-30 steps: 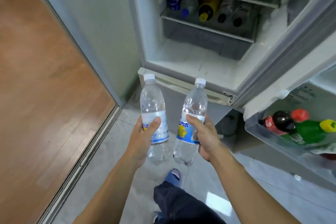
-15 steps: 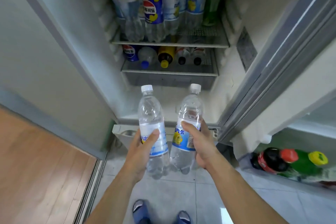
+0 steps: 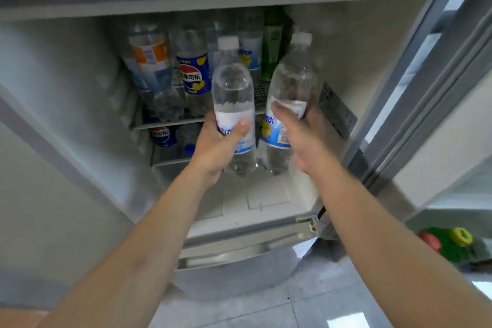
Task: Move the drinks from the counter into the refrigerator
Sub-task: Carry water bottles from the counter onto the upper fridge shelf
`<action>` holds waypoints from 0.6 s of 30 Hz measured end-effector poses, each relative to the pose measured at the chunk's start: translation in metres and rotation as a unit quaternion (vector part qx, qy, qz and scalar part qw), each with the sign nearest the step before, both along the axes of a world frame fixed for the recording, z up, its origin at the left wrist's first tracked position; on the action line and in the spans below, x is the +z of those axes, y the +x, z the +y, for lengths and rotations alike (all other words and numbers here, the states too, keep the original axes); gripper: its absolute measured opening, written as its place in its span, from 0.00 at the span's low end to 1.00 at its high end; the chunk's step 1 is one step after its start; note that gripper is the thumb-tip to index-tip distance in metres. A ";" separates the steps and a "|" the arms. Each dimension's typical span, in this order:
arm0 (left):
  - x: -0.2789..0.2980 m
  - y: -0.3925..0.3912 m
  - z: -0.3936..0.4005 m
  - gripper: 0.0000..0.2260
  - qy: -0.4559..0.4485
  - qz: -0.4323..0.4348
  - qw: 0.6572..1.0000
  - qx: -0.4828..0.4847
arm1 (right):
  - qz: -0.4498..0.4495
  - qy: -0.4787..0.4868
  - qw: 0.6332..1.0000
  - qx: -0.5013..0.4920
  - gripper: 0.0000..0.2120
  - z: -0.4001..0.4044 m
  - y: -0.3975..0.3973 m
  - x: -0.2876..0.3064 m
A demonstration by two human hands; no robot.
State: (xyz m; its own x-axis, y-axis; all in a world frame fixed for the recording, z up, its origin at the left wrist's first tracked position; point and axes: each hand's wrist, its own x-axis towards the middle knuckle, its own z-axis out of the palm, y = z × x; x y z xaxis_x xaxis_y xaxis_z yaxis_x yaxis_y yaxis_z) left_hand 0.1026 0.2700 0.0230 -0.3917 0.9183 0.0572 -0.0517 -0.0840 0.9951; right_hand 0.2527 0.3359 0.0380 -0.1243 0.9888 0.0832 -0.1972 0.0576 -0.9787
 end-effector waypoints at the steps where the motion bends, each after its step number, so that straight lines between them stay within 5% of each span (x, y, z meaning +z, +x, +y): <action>1: 0.008 -0.002 0.011 0.20 0.016 0.025 1.000 -0.004 | -0.004 0.022 1.000 -0.019 0.25 0.009 -0.004 0.010; 7: 0.038 -0.006 0.077 0.24 0.090 0.122 0.988 0.028 | -0.029 0.128 0.988 -0.075 0.30 0.058 -0.025 0.029; 18: 0.025 -0.003 0.131 0.23 0.128 0.136 0.975 0.123 | -0.077 0.140 0.987 -0.003 0.28 0.109 -0.042 0.038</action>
State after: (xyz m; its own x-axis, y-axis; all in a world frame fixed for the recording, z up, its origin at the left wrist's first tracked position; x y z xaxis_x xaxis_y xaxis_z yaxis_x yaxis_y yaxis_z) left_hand 0.0996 0.4014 0.0484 -0.5366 0.7407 0.4042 0.2638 -0.3078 0.9142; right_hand 0.2112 0.4447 0.0756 -0.1516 0.9306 0.3332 -0.0457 0.3301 -0.9428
